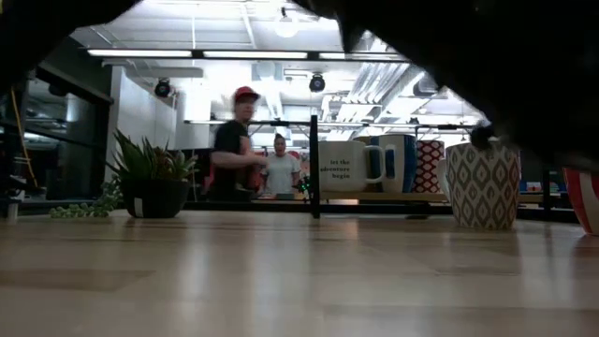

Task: Place coffee mugs
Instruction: Put the white gray mug on the shelf

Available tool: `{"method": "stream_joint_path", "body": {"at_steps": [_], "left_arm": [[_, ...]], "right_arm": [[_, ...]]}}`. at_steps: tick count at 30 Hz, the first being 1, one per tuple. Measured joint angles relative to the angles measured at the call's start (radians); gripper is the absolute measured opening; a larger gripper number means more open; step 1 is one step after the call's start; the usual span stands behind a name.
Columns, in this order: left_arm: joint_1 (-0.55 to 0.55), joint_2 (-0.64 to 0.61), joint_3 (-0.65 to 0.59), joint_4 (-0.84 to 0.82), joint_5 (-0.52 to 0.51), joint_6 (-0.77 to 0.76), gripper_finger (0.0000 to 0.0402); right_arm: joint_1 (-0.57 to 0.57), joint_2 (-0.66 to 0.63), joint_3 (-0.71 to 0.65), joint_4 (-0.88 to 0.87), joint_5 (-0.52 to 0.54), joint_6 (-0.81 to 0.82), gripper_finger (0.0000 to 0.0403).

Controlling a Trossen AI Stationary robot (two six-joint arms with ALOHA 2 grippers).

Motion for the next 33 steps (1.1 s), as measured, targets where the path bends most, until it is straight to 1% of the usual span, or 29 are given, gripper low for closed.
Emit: {"method": "stream_joint_path", "body": {"at_steps": [3,6,11,13,16,20,22,25,29,33], "left_arm": [[-0.008,-0.077,0.000,-0.143,0.003,0.020,0.0000],[-0.017,-0.167,0.000,-0.335,0.002,0.069,0.0000],[-0.028,-0.309,0.000,-0.780,-0.005,0.040,0.0000],[-0.035,-0.359,0.000,-0.965,-0.023,0.022,0.0000],[-0.044,-0.437,-0.030,-1.186,-0.073,0.015,0.0000],[-0.047,-0.572,-0.109,-1.364,-0.109,-0.024,0.0000],[-0.048,-0.653,-0.175,-1.375,-0.133,-0.063,0.0000],[-0.054,-0.796,-0.312,-1.341,-0.163,-0.133,0.0000],[-0.074,-1.008,-0.567,-1.176,-0.183,-0.257,0.0000],[-0.107,-1.182,-0.837,-0.947,-0.195,-0.392,0.0000]], "right_arm": [[0.000,-0.002,0.000,-0.004,0.000,-0.002,0.0089],[0.000,-0.002,0.000,-0.004,0.000,-0.003,0.0089],[0.000,-0.019,0.000,-0.038,0.000,0.012,0.0089],[0.000,-0.030,0.000,-0.058,0.000,0.047,0.0089],[0.000,-0.057,0.000,-0.072,0.000,0.088,0.0089],[0.000,-0.097,0.000,-0.071,0.000,0.157,0.0089],[0.000,-0.121,0.000,-0.071,0.000,0.183,0.0089],[0.000,-0.159,0.000,-0.076,-0.007,0.217,0.0089],[0.000,-0.209,0.000,-0.096,-0.053,0.239,0.0089],[0.000,-0.247,0.000,-0.113,-0.045,0.239,0.0089]]}}
